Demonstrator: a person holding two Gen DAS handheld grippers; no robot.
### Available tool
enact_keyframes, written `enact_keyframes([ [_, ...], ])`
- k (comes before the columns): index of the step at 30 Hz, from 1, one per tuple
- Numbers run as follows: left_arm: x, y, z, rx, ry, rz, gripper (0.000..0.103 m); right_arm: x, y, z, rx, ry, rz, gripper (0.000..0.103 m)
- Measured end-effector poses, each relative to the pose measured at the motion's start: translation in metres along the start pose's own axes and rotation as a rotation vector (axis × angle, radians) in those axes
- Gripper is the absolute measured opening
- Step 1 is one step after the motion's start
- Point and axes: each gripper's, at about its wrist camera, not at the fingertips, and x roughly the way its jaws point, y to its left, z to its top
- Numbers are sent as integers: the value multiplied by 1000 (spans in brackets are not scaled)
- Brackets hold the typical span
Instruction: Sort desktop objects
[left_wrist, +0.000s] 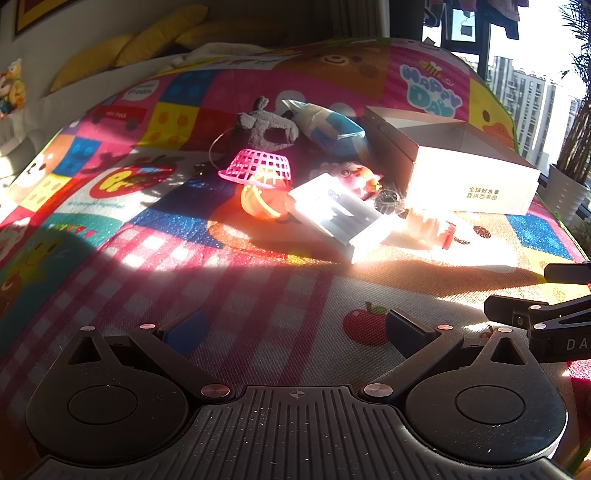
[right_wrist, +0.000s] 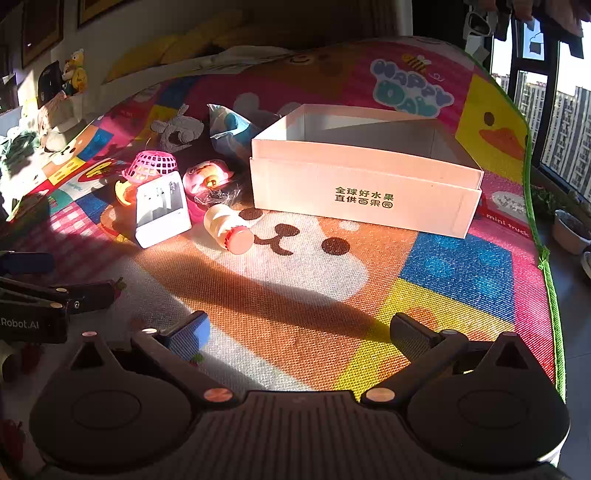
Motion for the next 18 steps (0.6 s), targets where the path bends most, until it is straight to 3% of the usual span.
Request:
enact_keyframes([
  [18, -2, -7, 3, 20, 18, 6, 103, 0, -2, 6, 17, 47, 5, 103],
])
